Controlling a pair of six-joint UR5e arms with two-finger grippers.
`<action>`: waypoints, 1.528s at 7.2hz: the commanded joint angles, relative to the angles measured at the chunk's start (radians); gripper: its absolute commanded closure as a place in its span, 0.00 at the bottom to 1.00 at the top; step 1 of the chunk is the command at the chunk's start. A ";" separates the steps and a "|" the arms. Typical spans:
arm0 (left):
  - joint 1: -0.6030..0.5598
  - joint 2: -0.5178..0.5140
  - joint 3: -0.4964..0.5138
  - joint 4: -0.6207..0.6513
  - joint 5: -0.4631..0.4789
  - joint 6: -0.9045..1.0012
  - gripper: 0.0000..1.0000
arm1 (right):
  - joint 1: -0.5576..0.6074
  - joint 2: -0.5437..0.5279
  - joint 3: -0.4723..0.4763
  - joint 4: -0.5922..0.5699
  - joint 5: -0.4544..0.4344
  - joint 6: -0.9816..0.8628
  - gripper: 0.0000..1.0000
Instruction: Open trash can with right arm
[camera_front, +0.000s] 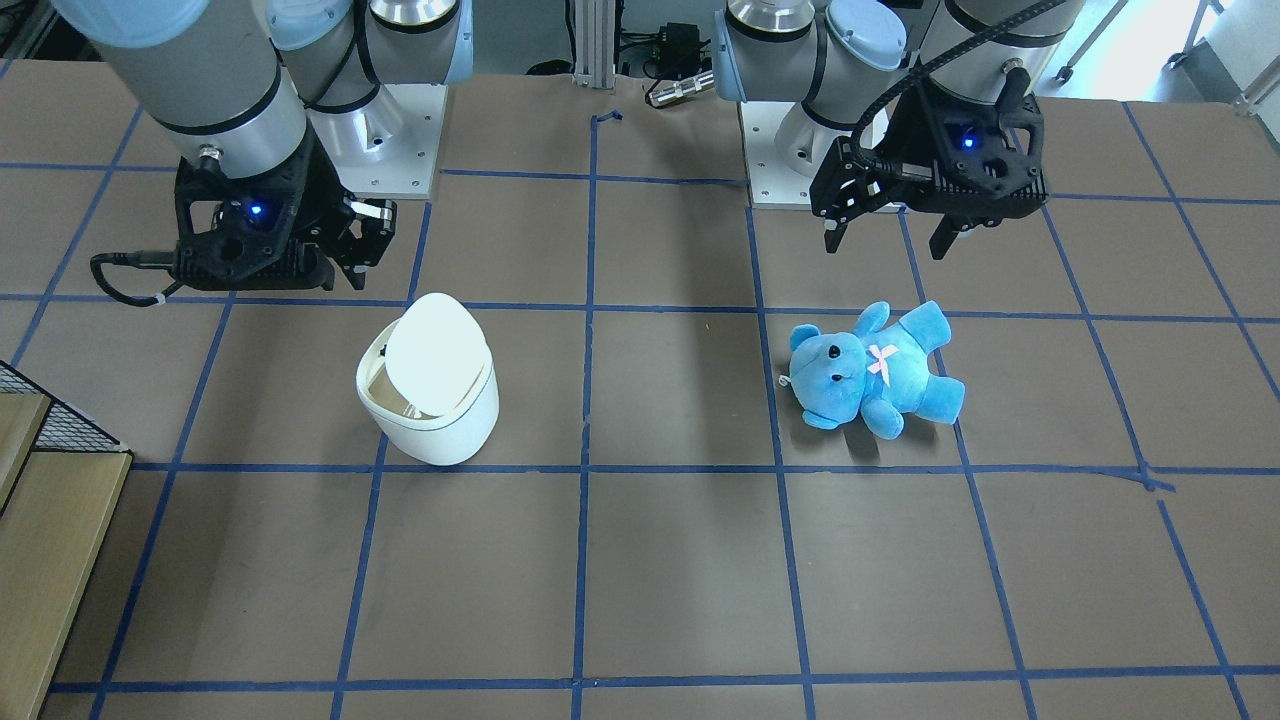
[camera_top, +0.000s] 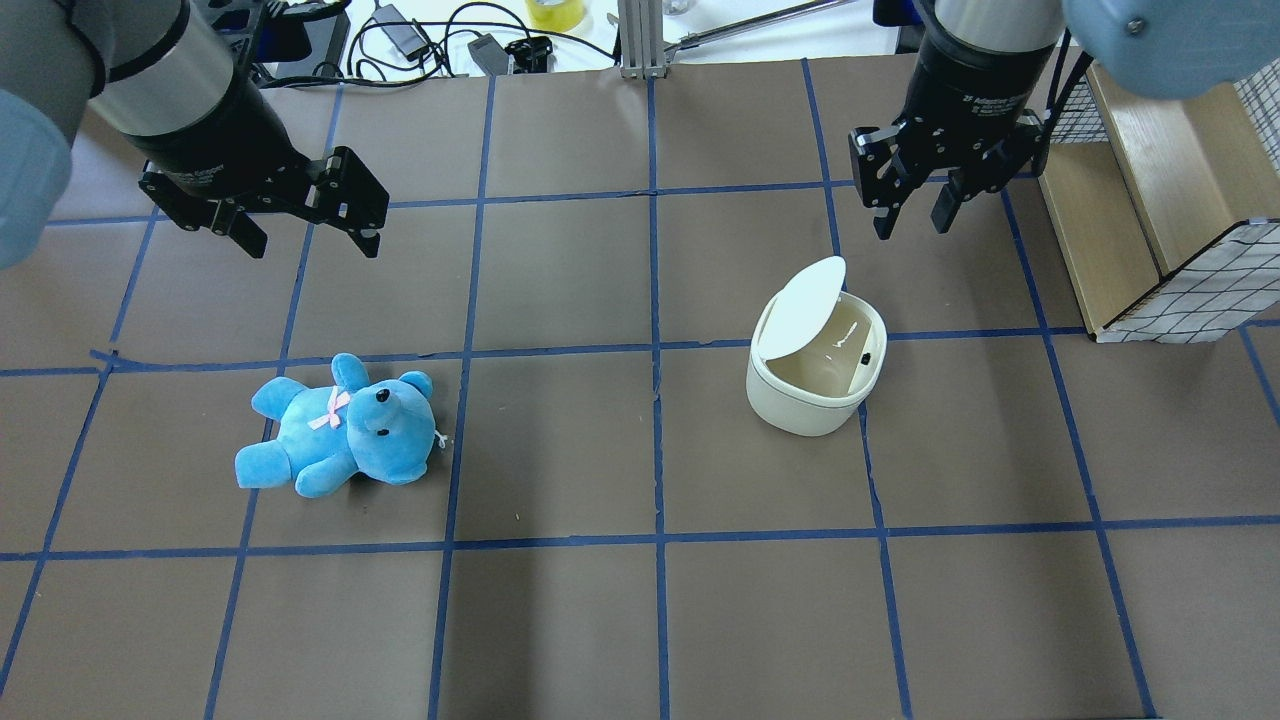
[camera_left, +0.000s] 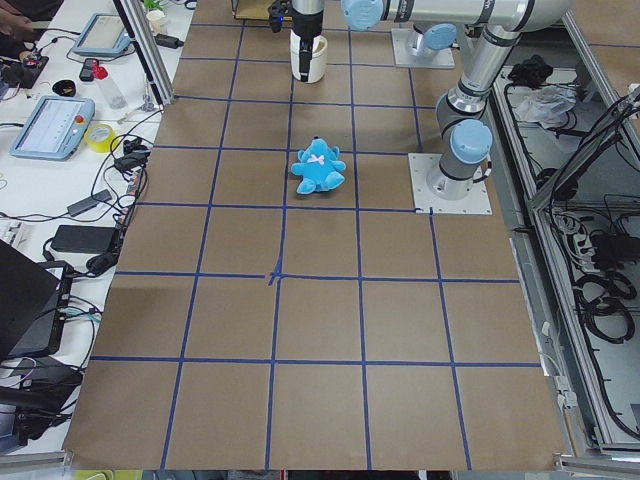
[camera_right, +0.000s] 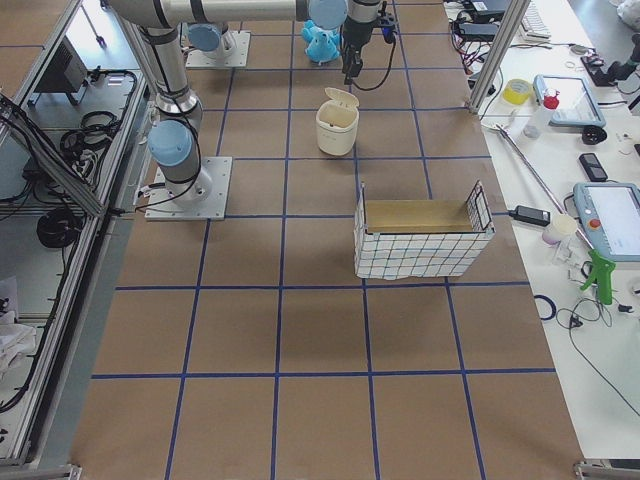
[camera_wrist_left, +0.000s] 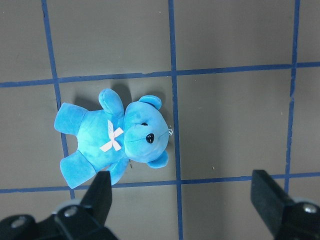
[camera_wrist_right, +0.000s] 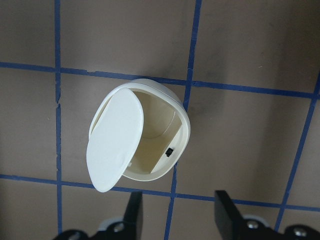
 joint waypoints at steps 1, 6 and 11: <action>0.000 0.000 0.000 0.000 0.000 0.000 0.00 | -0.016 -0.014 0.008 -0.021 0.006 -0.008 0.01; 0.000 0.000 0.000 0.000 0.000 0.000 0.00 | -0.019 -0.022 0.010 -0.021 -0.011 0.046 0.00; 0.000 0.000 0.000 0.000 0.000 0.000 0.00 | -0.037 -0.022 0.010 -0.052 -0.014 0.058 0.00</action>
